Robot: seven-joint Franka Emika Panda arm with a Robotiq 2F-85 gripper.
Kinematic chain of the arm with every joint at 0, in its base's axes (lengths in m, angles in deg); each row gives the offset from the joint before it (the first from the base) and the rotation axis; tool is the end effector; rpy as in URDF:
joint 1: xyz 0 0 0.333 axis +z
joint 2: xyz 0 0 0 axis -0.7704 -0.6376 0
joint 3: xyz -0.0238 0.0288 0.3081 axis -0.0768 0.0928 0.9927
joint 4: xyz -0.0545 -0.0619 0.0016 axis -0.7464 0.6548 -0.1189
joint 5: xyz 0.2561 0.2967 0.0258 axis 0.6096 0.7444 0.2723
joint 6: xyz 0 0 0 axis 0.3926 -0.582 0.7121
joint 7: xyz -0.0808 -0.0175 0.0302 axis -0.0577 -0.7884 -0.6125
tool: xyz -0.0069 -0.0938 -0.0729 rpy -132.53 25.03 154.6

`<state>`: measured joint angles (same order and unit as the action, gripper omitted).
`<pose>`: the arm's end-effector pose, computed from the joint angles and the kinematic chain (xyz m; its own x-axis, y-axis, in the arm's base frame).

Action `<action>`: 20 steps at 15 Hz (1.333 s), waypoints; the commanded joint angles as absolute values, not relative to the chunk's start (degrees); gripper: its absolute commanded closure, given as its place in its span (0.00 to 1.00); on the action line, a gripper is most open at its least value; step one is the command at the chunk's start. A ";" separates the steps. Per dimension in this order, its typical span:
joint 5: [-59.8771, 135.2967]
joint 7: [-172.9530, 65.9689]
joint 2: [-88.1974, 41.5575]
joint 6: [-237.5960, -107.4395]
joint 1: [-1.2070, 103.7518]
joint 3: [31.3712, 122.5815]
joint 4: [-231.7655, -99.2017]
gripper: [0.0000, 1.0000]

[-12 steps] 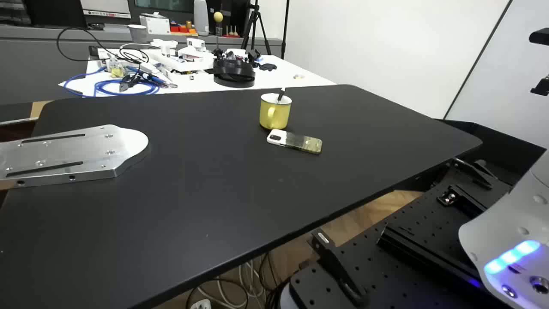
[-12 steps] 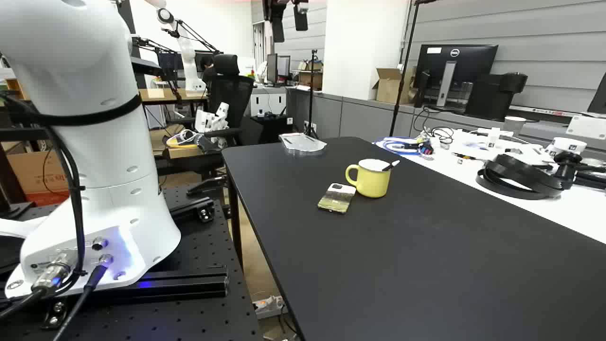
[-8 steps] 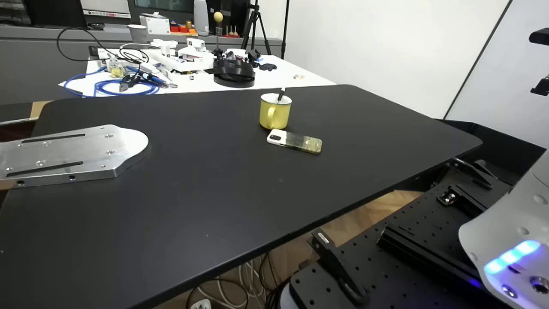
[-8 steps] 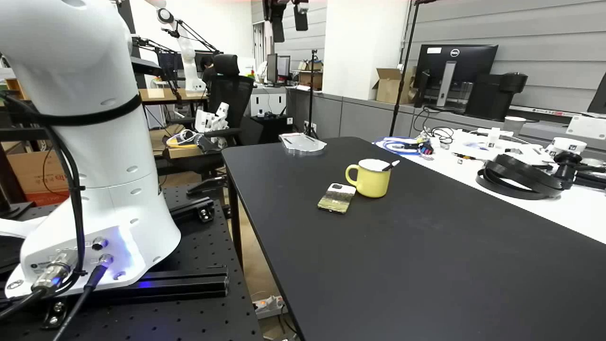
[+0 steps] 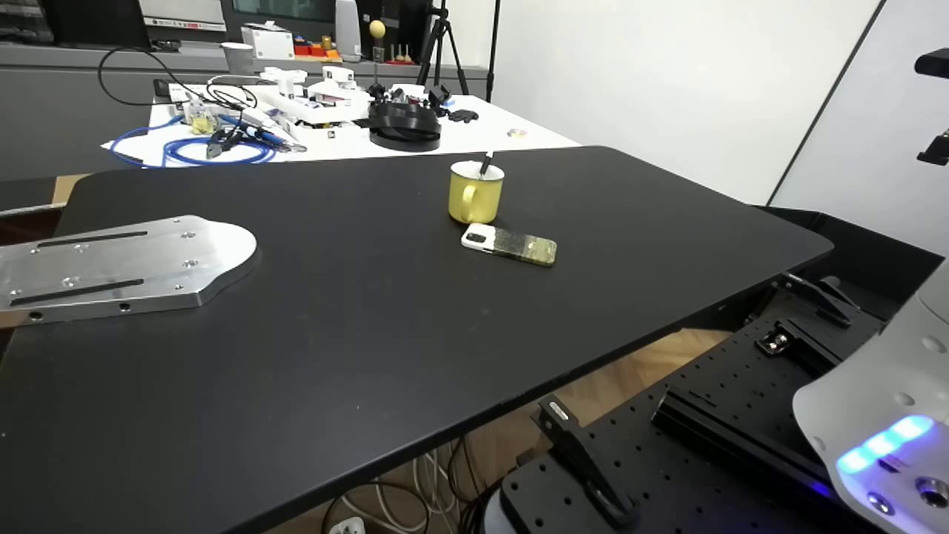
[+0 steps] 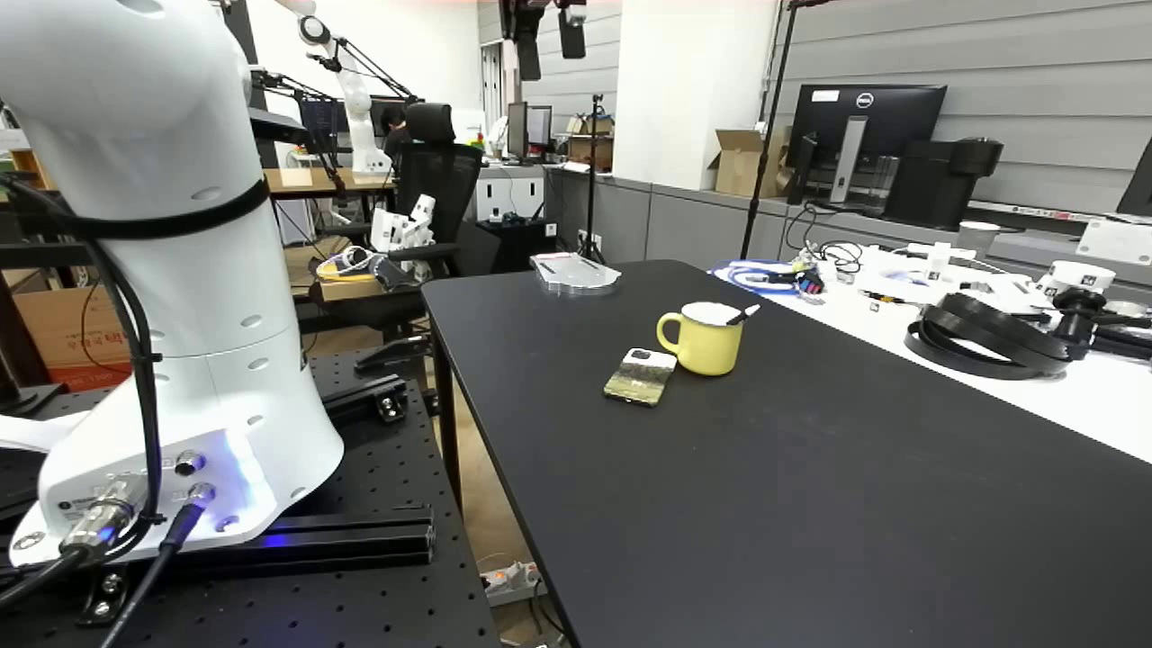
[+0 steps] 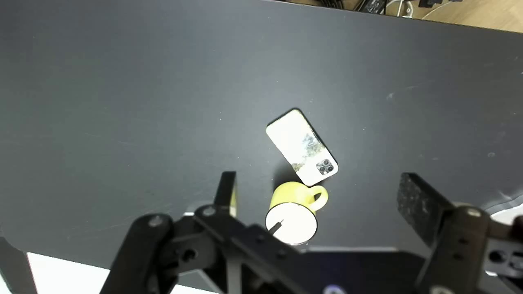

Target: Pick up the pen from the cup and put it on the table

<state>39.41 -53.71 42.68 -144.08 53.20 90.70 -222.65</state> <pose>0.3040 0.0689 0.4988 0.9888 0.1021 0.1086 0.0862 -0.9861 0.1422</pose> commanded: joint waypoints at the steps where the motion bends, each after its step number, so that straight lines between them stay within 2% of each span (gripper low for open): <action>1: 38.84 -53.16 42.52 -143.92 54.05 90.07 -222.50 0.00; 7: 38.84 -53.16 42.52 -143.92 54.05 90.07 -222.50 0.00; 14: 37.81 -54.91 21.75 -153.84 49.92 85.75 -210.10 0.00; 20: 38.21 -49.46 0.94 -153.22 47.02 83.57 -192.31 0.00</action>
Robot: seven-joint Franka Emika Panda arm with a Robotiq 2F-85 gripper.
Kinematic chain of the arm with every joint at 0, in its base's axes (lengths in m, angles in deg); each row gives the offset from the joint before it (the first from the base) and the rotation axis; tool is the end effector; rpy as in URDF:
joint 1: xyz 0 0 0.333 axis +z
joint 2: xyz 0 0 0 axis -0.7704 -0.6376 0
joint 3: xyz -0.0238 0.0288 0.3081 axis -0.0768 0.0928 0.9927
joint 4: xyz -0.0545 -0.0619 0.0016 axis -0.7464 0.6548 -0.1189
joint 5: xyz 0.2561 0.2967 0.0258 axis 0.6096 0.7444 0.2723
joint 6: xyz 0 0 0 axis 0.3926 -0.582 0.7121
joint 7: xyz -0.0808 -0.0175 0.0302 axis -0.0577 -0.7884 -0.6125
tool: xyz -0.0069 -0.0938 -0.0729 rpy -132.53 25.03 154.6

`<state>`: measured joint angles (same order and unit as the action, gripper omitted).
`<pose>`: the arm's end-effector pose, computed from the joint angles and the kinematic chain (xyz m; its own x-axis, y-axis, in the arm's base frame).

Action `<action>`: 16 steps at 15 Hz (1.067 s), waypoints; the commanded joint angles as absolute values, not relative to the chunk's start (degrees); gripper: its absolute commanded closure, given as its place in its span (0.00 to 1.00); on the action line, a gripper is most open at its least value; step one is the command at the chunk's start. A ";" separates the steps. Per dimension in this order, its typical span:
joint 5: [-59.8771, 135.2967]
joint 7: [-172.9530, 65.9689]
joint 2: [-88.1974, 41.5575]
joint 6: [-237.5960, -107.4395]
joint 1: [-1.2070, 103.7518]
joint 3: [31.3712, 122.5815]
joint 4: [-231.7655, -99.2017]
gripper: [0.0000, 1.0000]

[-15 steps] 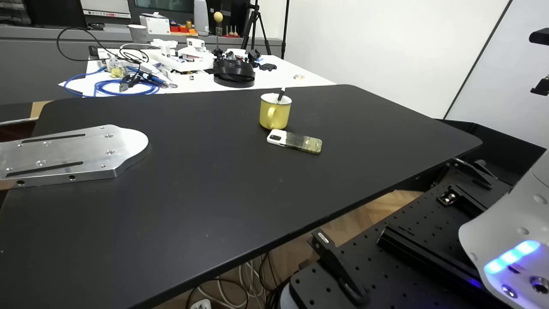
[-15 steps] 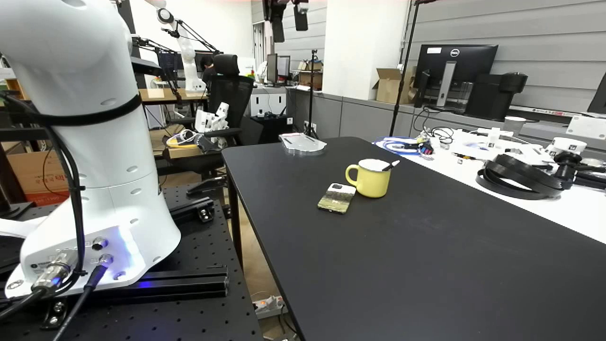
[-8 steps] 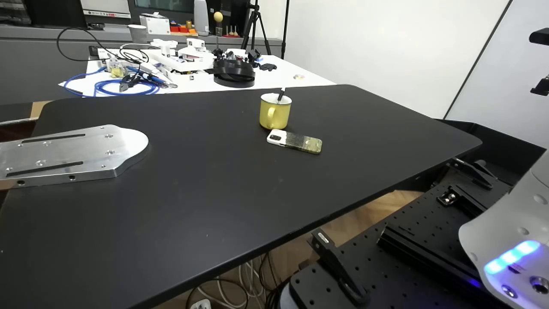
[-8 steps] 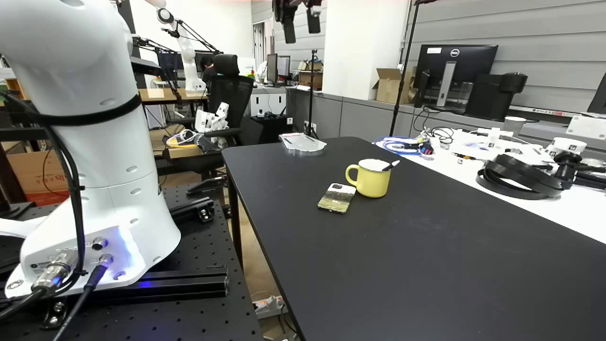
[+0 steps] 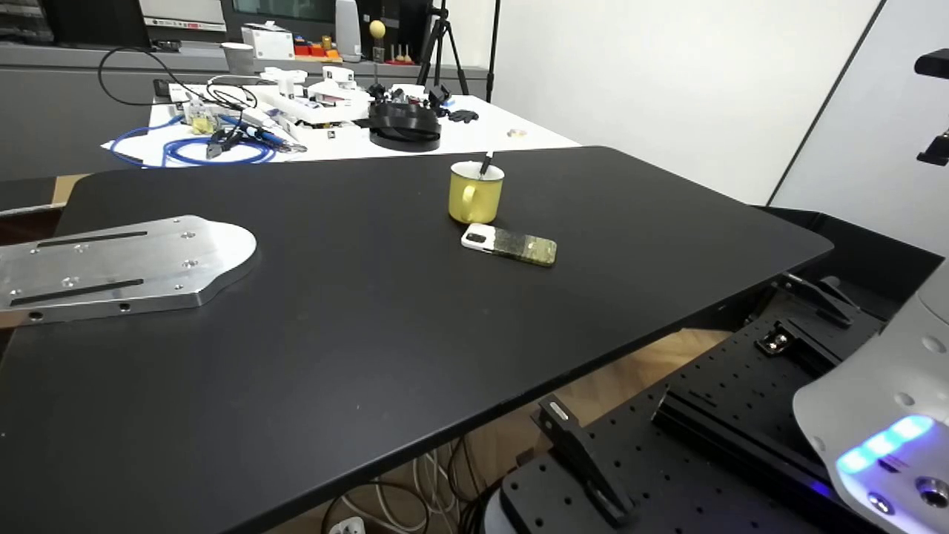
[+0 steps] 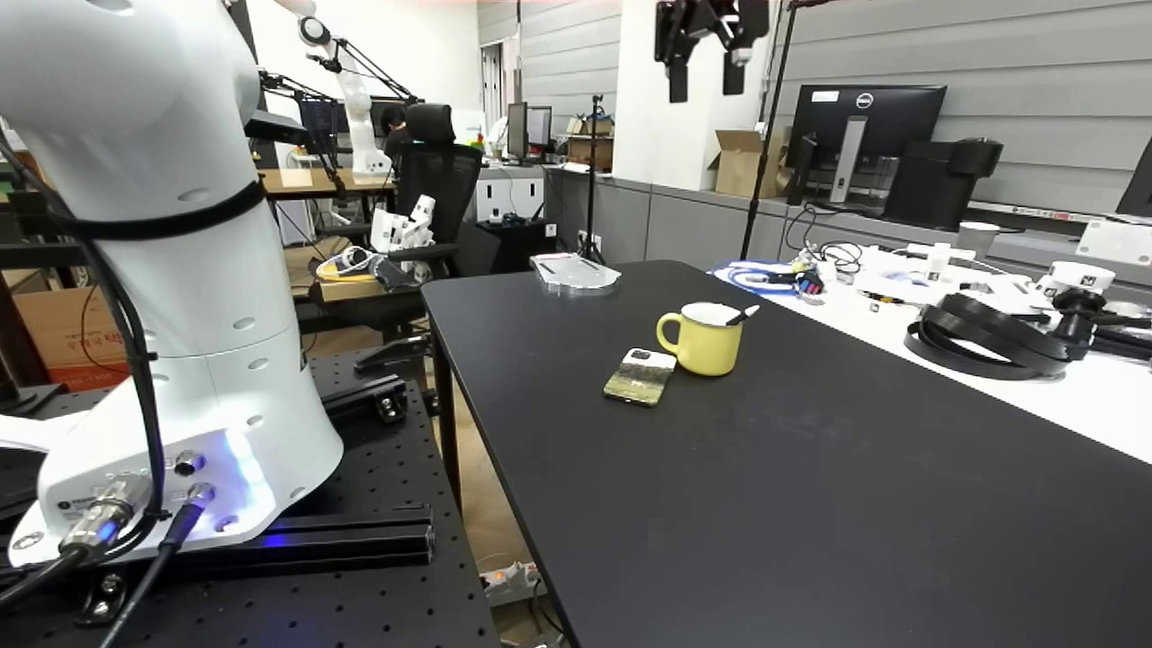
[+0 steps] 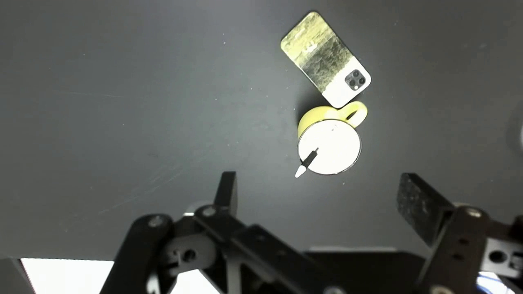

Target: Pick up the pen from the cup and put it on the table

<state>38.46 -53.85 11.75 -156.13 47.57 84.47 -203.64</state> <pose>0.4663 0.0047 0.4773 0.9928 -0.0446 0.1110 -0.0500 -0.9976 0.0469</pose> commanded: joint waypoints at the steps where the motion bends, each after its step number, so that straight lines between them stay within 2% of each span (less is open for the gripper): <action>1: 38.19 -46.30 -2.18 -152.29 46.46 83.37 -189.20 0.00; 7: 41.33 -36.17 -20.00 -147.37 46.60 79.59 -170.38 0.00; 13: 54.49 -32.01 -36.80 -140.46 45.52 78.28 -152.92 0.00; 14: 50.80 -34.82 -31.04 -144.29 46.65 77.32 -161.40 0.00; 16: 53.59 -34.59 -35.19 -143.32 46.41 77.48 -157.11 0.00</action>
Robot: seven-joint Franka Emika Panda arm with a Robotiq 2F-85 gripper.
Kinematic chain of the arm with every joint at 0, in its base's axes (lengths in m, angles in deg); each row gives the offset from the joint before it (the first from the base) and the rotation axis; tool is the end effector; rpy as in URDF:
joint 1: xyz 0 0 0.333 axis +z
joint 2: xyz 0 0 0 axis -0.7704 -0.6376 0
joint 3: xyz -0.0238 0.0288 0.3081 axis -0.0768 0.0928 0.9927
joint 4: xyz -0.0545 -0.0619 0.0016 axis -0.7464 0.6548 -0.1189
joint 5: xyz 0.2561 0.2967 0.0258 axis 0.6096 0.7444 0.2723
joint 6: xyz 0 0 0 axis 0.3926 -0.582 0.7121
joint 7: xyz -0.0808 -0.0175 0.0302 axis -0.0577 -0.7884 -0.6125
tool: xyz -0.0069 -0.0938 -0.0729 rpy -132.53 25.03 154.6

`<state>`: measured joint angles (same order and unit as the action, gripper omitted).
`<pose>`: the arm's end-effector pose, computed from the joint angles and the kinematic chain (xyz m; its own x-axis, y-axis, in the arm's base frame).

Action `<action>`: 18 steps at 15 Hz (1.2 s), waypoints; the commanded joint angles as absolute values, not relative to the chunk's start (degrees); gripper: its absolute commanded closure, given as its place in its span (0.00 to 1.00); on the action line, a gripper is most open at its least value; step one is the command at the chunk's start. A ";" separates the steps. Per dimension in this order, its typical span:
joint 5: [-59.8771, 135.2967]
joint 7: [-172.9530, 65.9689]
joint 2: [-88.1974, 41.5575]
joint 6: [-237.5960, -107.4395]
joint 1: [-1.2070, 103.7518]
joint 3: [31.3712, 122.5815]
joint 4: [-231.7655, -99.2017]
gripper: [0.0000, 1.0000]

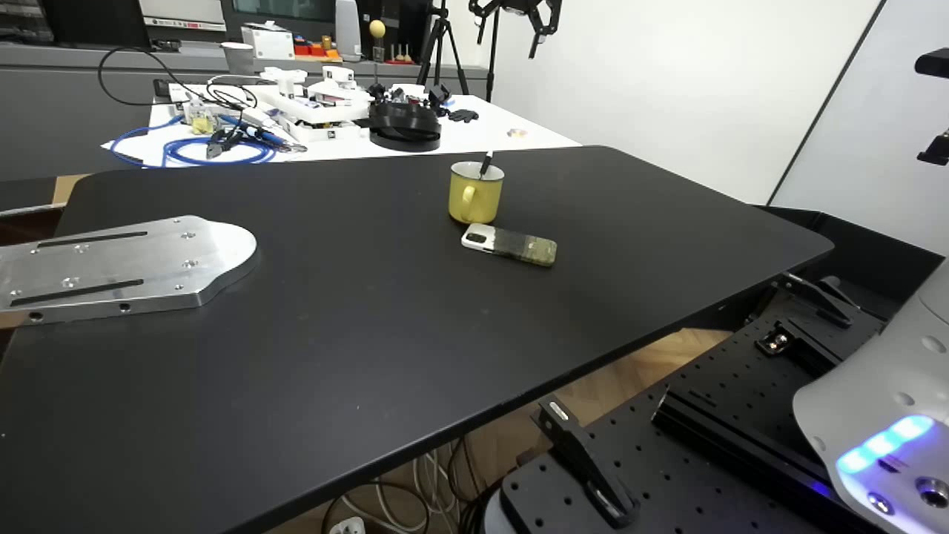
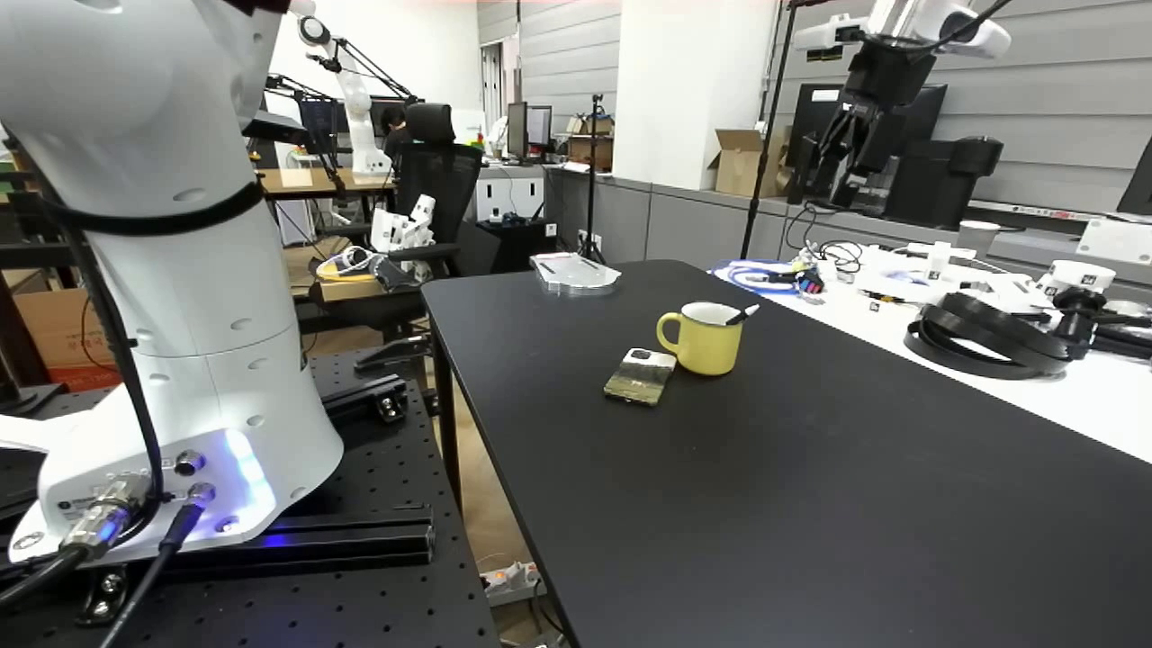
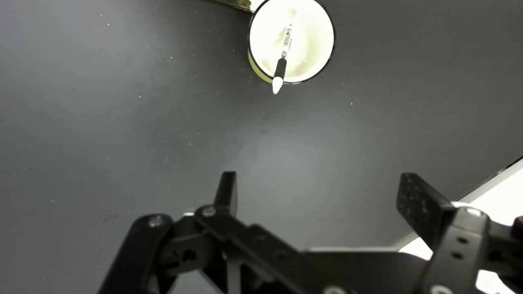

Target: Pick up the pen from the cup and put it on the table

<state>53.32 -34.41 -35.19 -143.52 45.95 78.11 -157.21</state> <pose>0.6776 -0.0614 0.3698 0.8126 -0.5524 -0.1860 -0.5763 -0.8091 -0.1150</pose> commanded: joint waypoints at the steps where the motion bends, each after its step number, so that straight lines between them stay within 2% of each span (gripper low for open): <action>1: 53.83 -34.47 -36.17 -143.04 46.38 77.51 -155.98 0.00; 8: 56.19 -32.73 -39.42 -140.37 45.41 77.47 -153.40 0.00; 18: 62.47 -26.59 -47.63 -139.12 44.24 75.88 -157.25 0.00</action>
